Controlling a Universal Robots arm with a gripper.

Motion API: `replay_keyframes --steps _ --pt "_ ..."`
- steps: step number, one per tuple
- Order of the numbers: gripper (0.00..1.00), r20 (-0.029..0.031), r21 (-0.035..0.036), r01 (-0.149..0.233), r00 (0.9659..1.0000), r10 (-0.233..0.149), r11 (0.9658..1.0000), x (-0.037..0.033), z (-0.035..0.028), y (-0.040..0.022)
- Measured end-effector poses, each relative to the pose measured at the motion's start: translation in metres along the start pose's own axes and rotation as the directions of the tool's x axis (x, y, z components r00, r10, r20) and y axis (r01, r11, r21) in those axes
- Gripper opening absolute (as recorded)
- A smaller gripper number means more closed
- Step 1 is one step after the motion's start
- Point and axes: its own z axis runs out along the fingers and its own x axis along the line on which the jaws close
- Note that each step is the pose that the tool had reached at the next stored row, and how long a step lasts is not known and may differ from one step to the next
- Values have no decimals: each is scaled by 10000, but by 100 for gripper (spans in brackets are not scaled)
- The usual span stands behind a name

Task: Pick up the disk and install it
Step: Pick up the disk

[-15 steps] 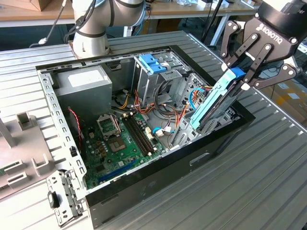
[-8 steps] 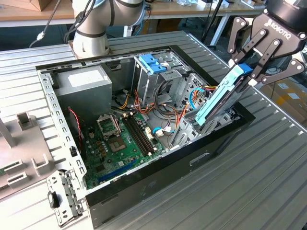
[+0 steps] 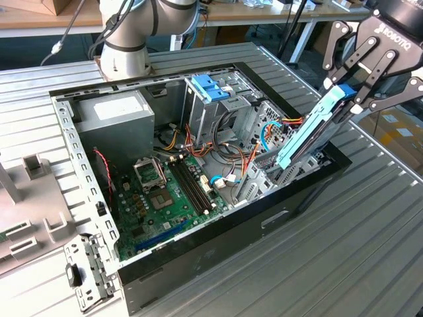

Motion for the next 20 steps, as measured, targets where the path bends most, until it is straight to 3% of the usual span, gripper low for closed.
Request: replay_keyframes --steps 6,9,11,16,17,19,20 --pt "37 7 -129 -11 10000 11 9999 3 -43 -125" --pt "37 17 -272 -19 10000 20 9996 8 -56 -227" --pt "37 20 -323 -23 10000 24 9995 10 -68 -289" --pt "37 27 -342 -24 10000 25 9994 10 -70 -304" --pt "37 25 -284 -19 10000 20 9996 10 -68 -305" --pt "37 14 -82 -6 10000 6 10000 10 -66 -304" --pt "37 6 112 8 10000 -8 9999 11 -63 -305"
